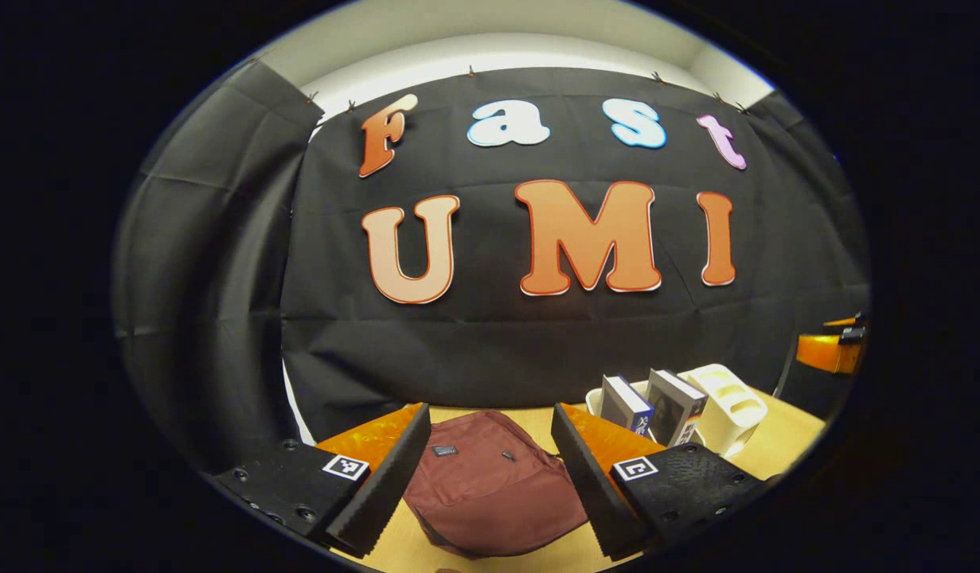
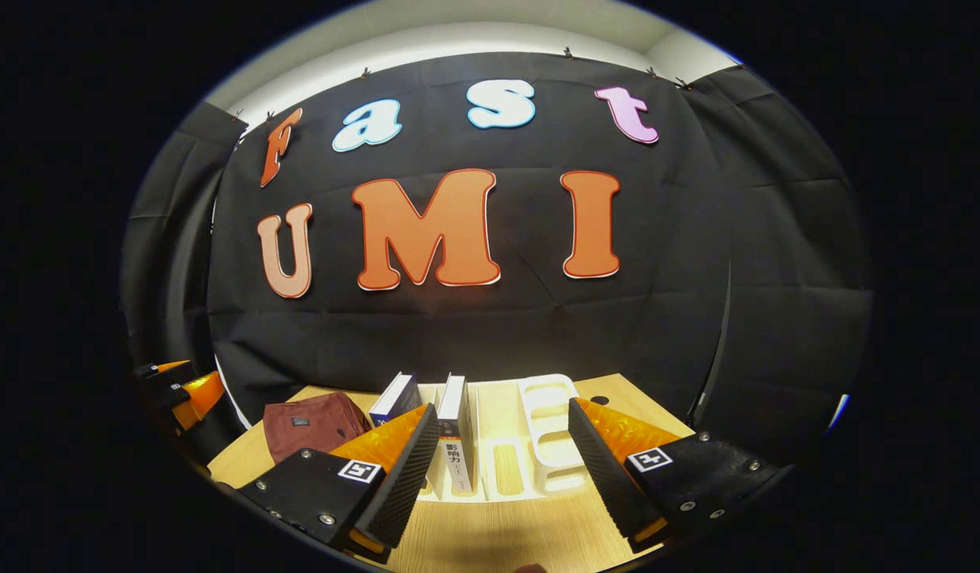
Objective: Open the schoolbag, grab two books from the bookshelf and put them into the schoolbag.
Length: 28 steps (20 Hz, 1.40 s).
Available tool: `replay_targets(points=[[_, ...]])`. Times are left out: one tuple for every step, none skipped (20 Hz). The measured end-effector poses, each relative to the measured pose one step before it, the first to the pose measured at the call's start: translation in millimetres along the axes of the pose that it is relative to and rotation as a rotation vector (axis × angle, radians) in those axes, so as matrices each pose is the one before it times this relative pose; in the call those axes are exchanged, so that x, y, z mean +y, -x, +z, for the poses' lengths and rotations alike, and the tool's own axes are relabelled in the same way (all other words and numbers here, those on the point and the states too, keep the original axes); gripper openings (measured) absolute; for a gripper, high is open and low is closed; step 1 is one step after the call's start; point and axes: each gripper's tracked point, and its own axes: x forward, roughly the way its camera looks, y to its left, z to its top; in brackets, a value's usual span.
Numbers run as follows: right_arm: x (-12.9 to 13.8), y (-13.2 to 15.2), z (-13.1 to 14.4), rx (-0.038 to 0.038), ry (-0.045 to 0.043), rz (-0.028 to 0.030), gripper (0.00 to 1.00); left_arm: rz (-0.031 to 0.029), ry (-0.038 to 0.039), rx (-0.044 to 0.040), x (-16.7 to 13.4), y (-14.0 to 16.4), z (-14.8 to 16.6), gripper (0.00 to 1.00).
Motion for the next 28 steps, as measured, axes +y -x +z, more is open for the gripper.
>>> replay_targets(points=[[-1.30, -1.31, -4.68, 0.01125, 0.00105, -0.00265, 0.96, 0.00021, -0.03778, 0.00776, -2.27, -0.71, -7.87, 0.95], [-1.36, -0.91, -4.69, 0.01187, 0.00094, -0.00425, 0.96, -0.00520, -0.03887, 0.01343, -3.07, 0.38, -7.45, 0.95], [-2.05, -0.44, -3.88, 0.01065, 0.00105, -0.00380, 0.96, -0.00952, -0.03284, 0.01359, -7.09, -0.60, -10.82, 0.98], [-1.90, -0.47, -4.21, 0.01001, 0.00177, -0.00495, 0.96, -0.00957, -0.02796, 0.01626, -6.65, -2.39, -9.60, 0.95], [-1.57, -0.70, -5.41, 0.01162, 0.00404, -0.00557, 0.96, -0.01062, -0.02644, 0.02138, -6.81, -3.43, -12.66, 0.95], [-2.63, -0.74, -4.90, 0.01179, 0.00393, -0.00662, 0.96, -0.01094, -0.02573, 0.02869, -7.10, -2.28, -13.89, 1.00], [-3.52, -0.87, -5.34, 0.01295, 0.00384, -0.00738, 0.96, -0.01178, -0.02330, 0.02871, -9.82, -2.80, -16.54, 0.95], [-3.86, -0.37, -4.78, 0.01375, 0.00279, -0.00898, 0.96, -0.01445, -0.02384, 0.03766, -9.92, -3.35, -16.46, 0.96], [-3.80, 0.43, -4.80, 0.01141, 0.00130, -0.01038, 0.97, -0.01403, -0.02267, 0.03095, -9.59, -3.59, -16.99, 0.95], [-5.44, 0.11, -3.60, 0.00991, 0.00020, -0.01434, 0.97, -0.01384, -0.02560, 0.02993, -9.92, -4.53, -13.92, 0.96], [-5.65, 0.18, -3.71, 0.00855, 0.00117, -0.01281, 0.97, -0.01199, -0.02607, 0.02324, -12.36, -5.88, -15.72, 0.96], [-5.08, -0.29, -2.55, 0.00741, 0.00221, -0.01417, 0.97, -0.01528, -0.02905, 0.02182, -11.02, -4.02, -13.60, 0.96], [-6.03, 0.86, -3.50, 0.00746, 0.00271, -0.01378, 0.97, -0.00968, -0.02767, 0.02522, -9.39, -4.88, -13.55, 0.96], [-5.64, 0.31, -3.18, 0.00901, 0.00330, -0.01360, 0.97, -0.01947, -0.02151, 0.02918, -11.04, -4.56, -11.90, 0.96], [-5.52, 1.21, -3.60, 0.00808, 0.00314, -0.01363, 0.97, -0.01726, -0.02125, 0.03282, -11.75, -5.63, -13.29, 0.96], [-5.95, 0.76, -2.95, 0.00799, 0.00195, -0.01321, 0.97, -0.01274, -0.02421, 0.04788, -9.13, -6.80, -13.00, 0.97], [-5.74, 0.56, -3.24, 0.00814, 0.00069, -0.01252, 0.97, -0.01473, -0.02909, 0.02156, -8.95, -7.19, -8.08, 0.97], [-5.74, 0.32, -3.44, 0.00896, -0.00189, -0.01177, 0.97, -0.00942, -0.03249, 0.01517, -8.52, -10.25, -6.59, 0.98], [-5.04, 1.22, -4.19, 0.01137, -0.00398, -0.01187, 0.97, -0.01017, -0.03672, 0.01389, -10.01, -3.00, -4.70, 0.98], [-5.16, 1.00, -3.97, 0.01252, -0.00689, -0.00956, 0.96, -0.00315, -0.03651, 0.01296, -6.17, -4.02, -3.46, 0.98], [-4.60, -1.11, -4.31, 0.01305, -0.00808, -0.00876, 0.96, 0.00520, -0.03688, 0.00975, -3.22, -3.82, -5.59, 0.98], [-4.89, -0.07, -3.58, 0.01156, -0.00814, -0.00901, 0.97, 0.00343, -0.03081, 0.00504, -3.53, -6.17, -2.67, 0.98], [-4.51, 0.76, -2.80, 0.00763, -0.00703, -0.00887, 0.97, 0.00137, -0.01739, 0.01087, -2.83, -2.77, -4.36, 0.98], [-3.34, -0.83, -1.59, 0.00559, -0.00364, -0.00807, 0.97, -0.00213, -0.00873, 0.01382, -2.05, -4.91, -2.12, 0.98], [-1.56, -1.51, -2.50, 0.00523, -0.00083, -0.00804, 0.97, -0.00083, -0.00618, 0.01355, 0.79, -7.00, 0.33, 0.98], [-1.19, -0.90, -1.56, 0.00469, 0.00070, -0.00556, 0.96, 0.00624, -0.00697, 0.00778, 2.78, -3.03, 0.82, 0.98], [-1.02, 0.41, -2.05, 0.00316, 0.00124, -0.00278, 1.00, 0.01450, -0.00296, -0.00103, 6.17, -2.99, 2.01, 0.98], [-0.55, 0.77, -1.74, 0.00121, -0.00005, -0.00219, 0.96, 0.00608, 0.00173, -0.00380, 4.25, -2.38, 3.39, 0.98]])
